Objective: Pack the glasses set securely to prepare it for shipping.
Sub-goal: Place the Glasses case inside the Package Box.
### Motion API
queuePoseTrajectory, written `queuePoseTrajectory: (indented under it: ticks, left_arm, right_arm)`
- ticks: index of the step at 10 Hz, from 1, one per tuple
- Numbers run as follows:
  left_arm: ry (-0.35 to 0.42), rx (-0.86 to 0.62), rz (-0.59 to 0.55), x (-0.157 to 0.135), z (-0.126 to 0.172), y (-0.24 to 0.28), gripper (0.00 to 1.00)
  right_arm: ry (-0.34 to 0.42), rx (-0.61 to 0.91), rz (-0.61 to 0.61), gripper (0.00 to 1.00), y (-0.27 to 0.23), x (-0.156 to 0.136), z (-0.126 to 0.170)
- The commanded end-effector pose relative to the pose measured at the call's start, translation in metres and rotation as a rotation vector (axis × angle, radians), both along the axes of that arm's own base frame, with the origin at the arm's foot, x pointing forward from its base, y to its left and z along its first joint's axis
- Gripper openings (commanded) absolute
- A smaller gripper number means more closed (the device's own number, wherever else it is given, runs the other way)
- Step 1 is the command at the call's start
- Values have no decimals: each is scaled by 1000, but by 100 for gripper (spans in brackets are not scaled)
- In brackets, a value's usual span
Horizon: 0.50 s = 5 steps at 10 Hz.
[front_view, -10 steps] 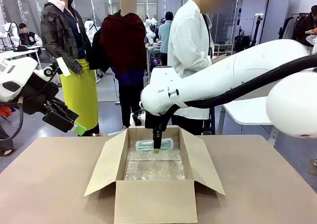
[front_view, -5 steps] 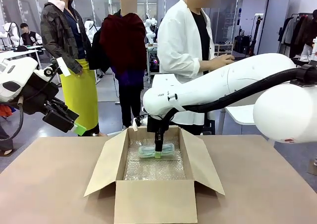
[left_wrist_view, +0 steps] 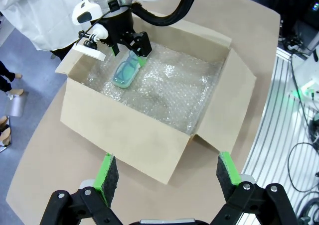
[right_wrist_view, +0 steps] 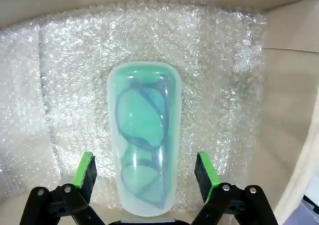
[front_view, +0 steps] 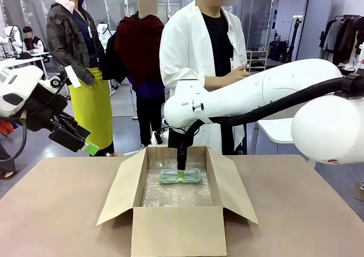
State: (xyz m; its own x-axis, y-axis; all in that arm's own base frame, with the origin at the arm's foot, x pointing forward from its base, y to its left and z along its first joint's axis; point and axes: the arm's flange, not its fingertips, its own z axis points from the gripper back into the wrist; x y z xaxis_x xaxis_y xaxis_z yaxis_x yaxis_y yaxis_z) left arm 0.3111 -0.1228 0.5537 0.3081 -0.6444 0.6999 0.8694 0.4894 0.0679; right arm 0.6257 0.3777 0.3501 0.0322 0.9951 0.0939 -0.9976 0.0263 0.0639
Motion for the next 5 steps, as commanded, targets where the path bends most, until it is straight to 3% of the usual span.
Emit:
queuePoseTrajectory:
  ticks: [1, 5]
  left_arm:
    - [4, -12, -13, 0, 0, 1, 100]
    - [4, -12, -13, 0, 0, 1, 100]
  right_arm:
    - [-1, -3, 2, 100, 0, 0, -1]
    - [-1, -3, 2, 100, 0, 0, -1]
